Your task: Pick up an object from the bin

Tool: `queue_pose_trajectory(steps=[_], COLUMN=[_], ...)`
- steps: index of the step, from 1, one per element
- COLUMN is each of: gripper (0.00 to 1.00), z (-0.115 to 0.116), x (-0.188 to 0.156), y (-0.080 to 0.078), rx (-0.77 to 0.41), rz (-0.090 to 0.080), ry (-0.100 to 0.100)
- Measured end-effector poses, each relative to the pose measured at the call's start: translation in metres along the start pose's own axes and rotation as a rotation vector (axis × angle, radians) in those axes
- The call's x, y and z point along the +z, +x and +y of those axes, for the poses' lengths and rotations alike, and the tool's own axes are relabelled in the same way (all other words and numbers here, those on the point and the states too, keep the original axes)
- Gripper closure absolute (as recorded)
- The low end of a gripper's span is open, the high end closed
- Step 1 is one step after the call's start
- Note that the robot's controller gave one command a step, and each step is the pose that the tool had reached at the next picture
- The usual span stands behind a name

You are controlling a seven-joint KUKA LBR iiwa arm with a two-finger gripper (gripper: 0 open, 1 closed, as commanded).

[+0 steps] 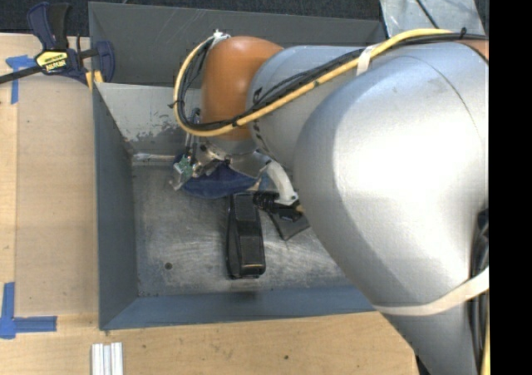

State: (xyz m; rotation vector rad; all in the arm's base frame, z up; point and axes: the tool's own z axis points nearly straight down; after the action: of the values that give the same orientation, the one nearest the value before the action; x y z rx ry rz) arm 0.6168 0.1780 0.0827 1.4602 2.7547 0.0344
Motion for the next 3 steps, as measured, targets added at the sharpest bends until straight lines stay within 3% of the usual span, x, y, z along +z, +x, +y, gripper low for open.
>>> queue_pose_trajectory(steps=[1,3], gripper=[1.00,1.00], z=[0.005,0.009], x=[-0.040,-0.091], y=[-0.001,-0.005], rx=[-0.006,-0.014], rz=[0.006,0.009], ry=[0.018,0.026])
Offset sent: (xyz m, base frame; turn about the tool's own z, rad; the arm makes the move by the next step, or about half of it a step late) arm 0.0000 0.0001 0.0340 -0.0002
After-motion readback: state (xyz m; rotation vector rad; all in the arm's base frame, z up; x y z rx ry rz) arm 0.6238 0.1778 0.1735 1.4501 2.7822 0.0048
